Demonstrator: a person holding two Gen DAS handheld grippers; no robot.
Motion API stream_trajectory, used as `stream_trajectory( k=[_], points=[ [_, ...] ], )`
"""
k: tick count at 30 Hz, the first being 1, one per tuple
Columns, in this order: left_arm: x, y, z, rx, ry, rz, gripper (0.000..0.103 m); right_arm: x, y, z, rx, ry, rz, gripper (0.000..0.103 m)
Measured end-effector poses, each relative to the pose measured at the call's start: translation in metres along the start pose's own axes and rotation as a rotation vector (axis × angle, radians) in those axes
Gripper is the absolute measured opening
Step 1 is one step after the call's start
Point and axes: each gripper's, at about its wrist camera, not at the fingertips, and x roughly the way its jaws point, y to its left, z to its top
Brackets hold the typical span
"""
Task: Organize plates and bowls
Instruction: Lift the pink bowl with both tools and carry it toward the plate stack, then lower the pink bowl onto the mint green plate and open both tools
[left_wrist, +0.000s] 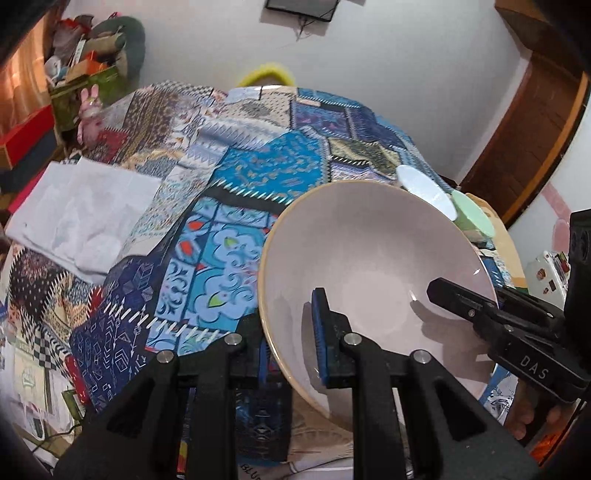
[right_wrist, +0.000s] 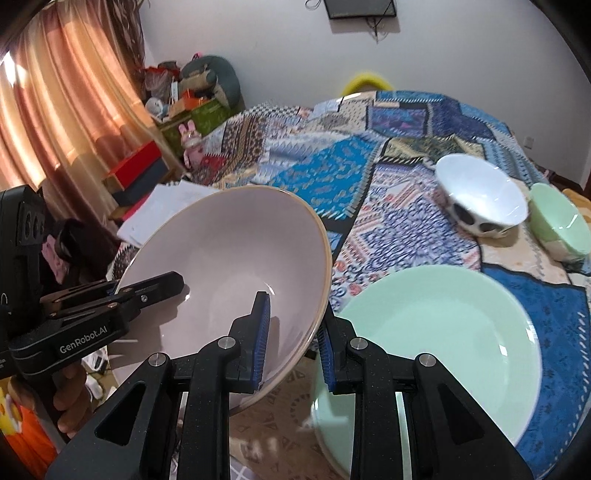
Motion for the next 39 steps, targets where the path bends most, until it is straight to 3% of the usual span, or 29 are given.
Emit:
stream_trajectory(
  k=[19, 39],
  points=[
    [0.046, 0.045, -0.018, -0.061, 0.097, 0.027, 0.018, 0.052, 0.012, -0.010, -0.019, 0.132, 0.004, 0.022],
    [0.032, 0.041, -0.023, -0.046, 0.064, 0.070, 0.020, 0.037, 0.010, -0.009, -0.039, 0.096, -0.023, 0.030]
  ],
)
